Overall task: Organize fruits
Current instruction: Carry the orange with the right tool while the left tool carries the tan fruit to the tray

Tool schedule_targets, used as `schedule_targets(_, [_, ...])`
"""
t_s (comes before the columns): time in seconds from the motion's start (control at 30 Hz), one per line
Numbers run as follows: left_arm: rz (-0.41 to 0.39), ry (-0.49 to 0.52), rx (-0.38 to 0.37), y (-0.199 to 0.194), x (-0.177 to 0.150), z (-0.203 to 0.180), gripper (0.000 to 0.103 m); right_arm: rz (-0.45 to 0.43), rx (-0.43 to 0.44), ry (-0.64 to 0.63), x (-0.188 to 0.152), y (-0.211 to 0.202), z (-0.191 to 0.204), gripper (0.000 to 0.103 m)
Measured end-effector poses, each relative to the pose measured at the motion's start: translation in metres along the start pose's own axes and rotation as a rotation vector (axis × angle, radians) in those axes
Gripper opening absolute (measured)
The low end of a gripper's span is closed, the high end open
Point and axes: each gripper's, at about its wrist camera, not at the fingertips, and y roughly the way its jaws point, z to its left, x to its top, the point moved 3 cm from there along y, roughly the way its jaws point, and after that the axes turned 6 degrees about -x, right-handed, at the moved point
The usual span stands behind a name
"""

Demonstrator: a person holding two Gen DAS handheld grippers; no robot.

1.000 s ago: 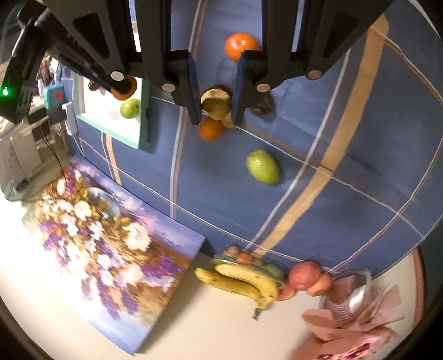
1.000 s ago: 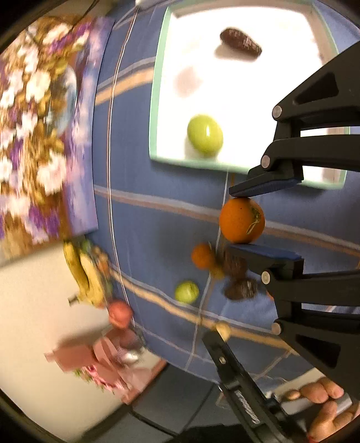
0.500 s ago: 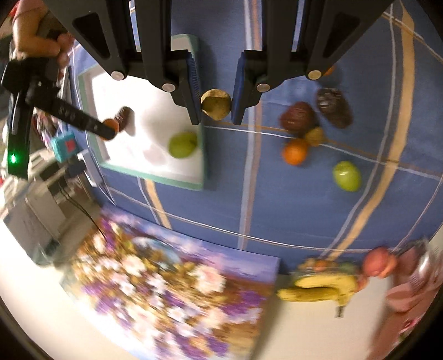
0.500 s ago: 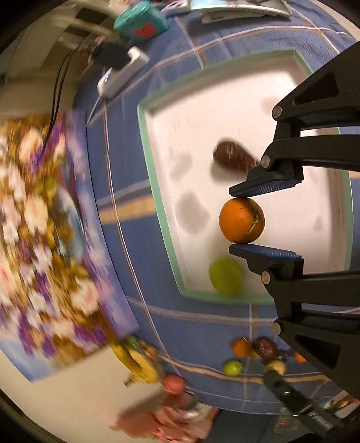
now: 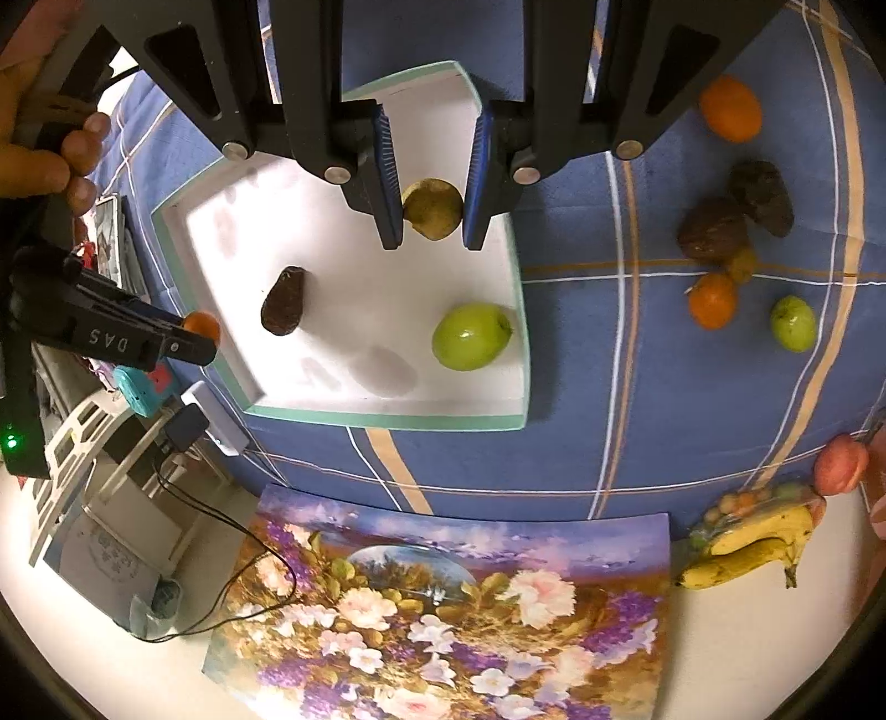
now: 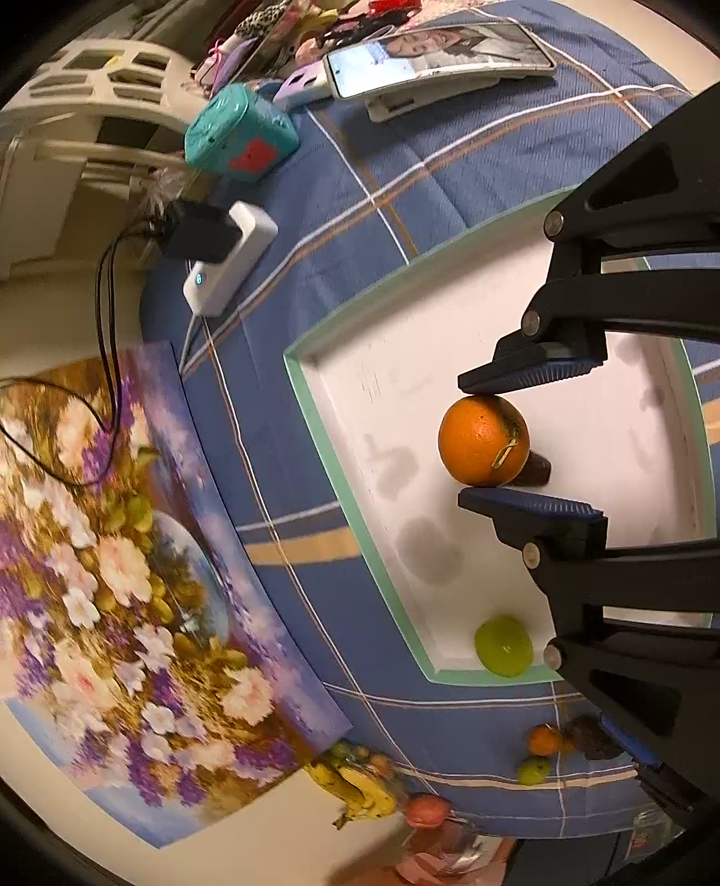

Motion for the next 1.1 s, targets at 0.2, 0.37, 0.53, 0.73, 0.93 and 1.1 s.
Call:
schedule_targets(0.2, [0.008, 0.036, 0.007, 0.008, -0.001, -0.008, 0.024, -0.004, -0.009, 0.003, 0.0, 0.0, -0.002, 0.036])
schedule_targets(0.37, [0.03, 0.053, 0.019, 0.017, -0.002, -0.011, 0.024, 0.005, -0.014, 0.007, -0.001, 0.002, -0.004, 0.036])
schedule_targets(0.53, [0.05, 0.064, 0.031, 0.025, -0.005, -0.012, 0.024, 0.031, -0.02, 0.003, -0.003, 0.006, -0.002, 0.036])
schedule_targets(0.73, [0.075, 0.066, 0.046, 0.035, -0.008, -0.012, 0.024, 0.066, -0.034, -0.004, -0.006, 0.015, -0.003, 0.036])
schedule_targets(0.93, [0.102, 0.062, 0.062, 0.042, -0.013, -0.01, 0.024, 0.134, -0.051, -0.027, -0.015, 0.033, -0.001, 0.036])
schedule_targets(1.1, [0.12, 0.059, 0.074, 0.046, -0.016, -0.008, 0.024, 0.169, -0.065, -0.049, -0.021, 0.043, 0.001, 0.036])
